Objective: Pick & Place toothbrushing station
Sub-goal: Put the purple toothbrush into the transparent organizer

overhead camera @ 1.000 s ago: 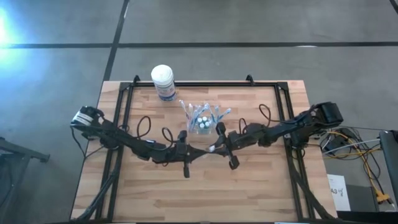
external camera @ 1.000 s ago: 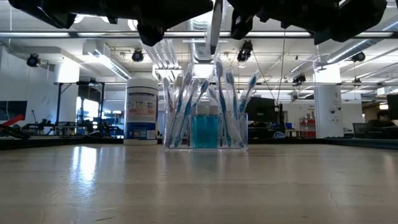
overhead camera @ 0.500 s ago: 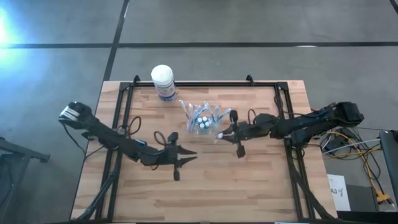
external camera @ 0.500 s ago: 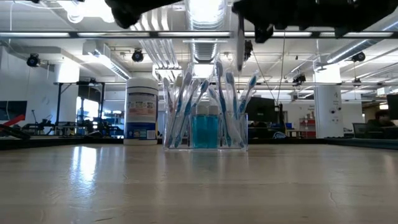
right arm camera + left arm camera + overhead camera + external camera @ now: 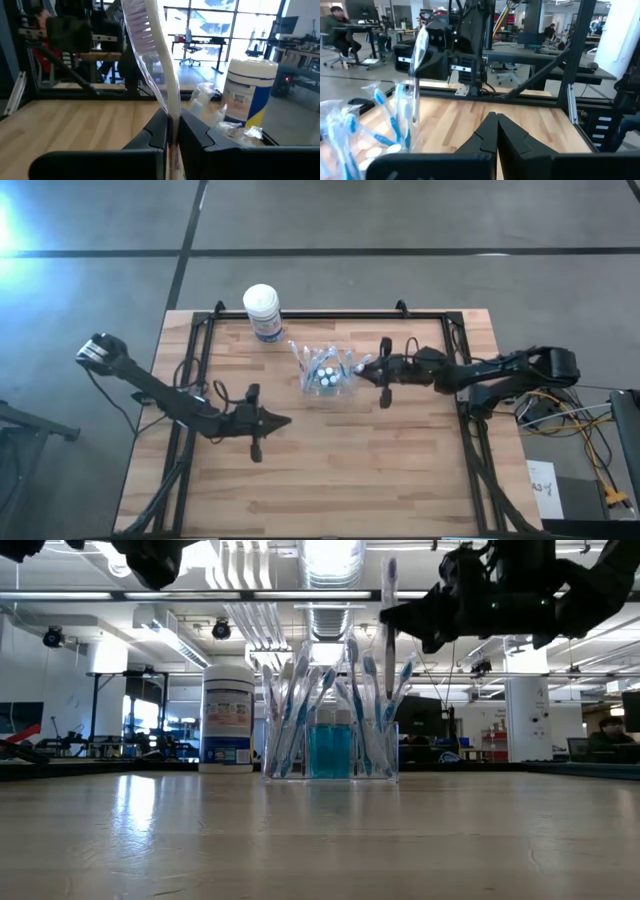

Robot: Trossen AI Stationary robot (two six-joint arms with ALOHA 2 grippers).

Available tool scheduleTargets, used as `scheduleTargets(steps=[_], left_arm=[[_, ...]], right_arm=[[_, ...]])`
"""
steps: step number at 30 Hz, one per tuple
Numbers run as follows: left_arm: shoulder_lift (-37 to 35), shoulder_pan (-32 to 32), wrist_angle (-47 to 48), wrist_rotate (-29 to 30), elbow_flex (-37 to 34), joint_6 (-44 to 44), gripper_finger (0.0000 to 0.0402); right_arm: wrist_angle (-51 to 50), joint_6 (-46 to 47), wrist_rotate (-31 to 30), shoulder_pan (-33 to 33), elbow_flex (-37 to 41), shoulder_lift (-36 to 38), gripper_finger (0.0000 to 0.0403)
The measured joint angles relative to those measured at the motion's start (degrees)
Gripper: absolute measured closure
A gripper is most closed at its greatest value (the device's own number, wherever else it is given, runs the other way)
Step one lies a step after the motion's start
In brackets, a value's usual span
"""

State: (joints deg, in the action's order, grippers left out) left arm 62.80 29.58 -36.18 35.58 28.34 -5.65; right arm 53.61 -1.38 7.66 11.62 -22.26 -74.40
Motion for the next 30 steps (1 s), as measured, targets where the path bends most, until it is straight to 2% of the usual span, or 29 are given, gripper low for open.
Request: scheduleTargets(steps=[7, 12, 17, 30], left_arm=[[-1.4, 0.0, -2.1, -0.5, -3.5, -0.5, 0.0398], [-1.4, 0.1, -2.6, -0.4, -3.7, -1.0, 0.0399], [-1.4, 0.1, -2.7, -0.4, -3.7, -1.0, 0.0387], [-1.4, 0.1, -2.3, -0.4, -4.3, -0.2, 0.0394]], right_arm=[[8.2, 1.8, -1.7, 0.4, -0.6, -9.5, 0.0385], [12.4, 4.0, -5.9, 1.0, -0.3, -15.7, 0.0385], [16.0, 4.6, -6.4, 1.9, 0.0, -21.1, 0.0385], [19.3, 5.9, -6.6, 1.8, 0.3, -27.2, 0.0376]])
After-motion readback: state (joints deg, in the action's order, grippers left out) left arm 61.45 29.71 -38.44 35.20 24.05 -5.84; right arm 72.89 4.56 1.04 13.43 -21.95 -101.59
